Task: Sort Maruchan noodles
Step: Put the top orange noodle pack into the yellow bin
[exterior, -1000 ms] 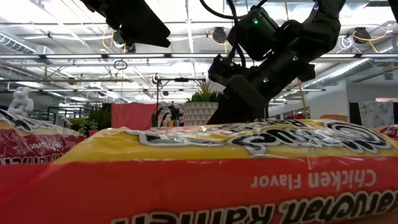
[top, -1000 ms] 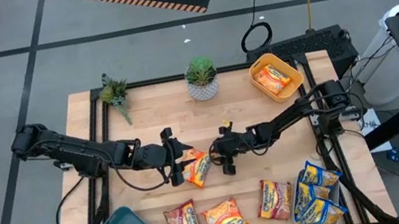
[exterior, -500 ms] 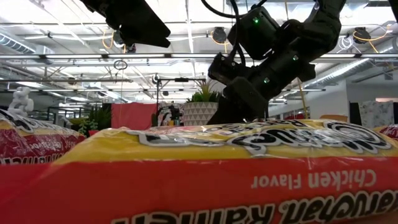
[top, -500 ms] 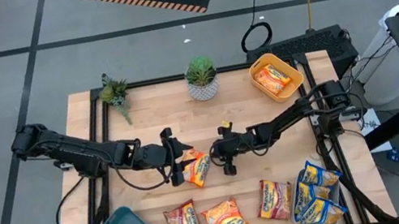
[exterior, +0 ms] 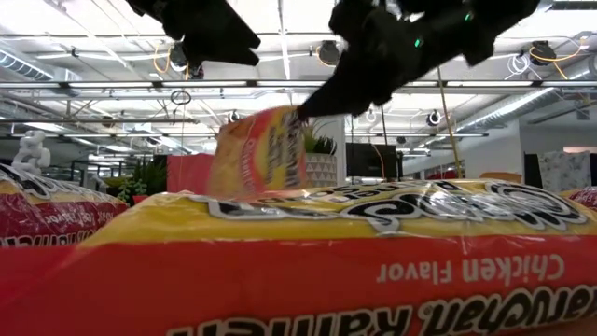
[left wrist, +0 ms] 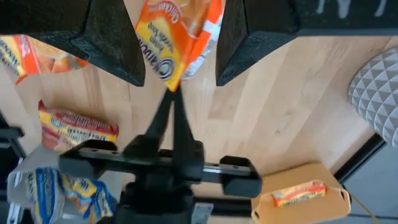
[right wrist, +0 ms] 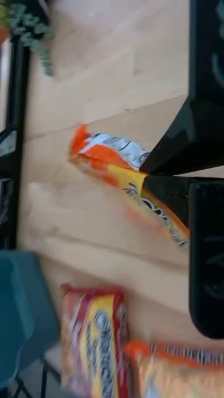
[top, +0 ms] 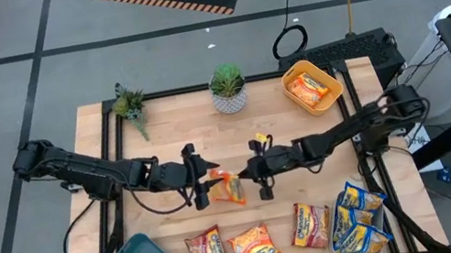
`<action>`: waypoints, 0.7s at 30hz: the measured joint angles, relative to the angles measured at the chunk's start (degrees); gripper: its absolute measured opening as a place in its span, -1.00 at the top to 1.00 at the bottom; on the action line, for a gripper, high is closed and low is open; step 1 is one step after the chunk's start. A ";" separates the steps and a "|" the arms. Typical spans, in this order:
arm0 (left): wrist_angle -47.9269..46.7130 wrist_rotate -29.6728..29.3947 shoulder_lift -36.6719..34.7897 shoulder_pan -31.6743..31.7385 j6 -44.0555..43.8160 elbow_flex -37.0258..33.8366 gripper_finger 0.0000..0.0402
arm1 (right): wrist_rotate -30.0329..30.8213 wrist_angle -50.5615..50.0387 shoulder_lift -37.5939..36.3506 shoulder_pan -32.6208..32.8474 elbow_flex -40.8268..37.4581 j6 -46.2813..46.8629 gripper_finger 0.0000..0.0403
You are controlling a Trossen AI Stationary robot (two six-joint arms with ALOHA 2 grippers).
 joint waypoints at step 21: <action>10.74 2.54 10.04 1.07 0.16 0.02 -0.35 | 1.31 -6.63 -7.74 2.63 -0.02 -2.02 1.00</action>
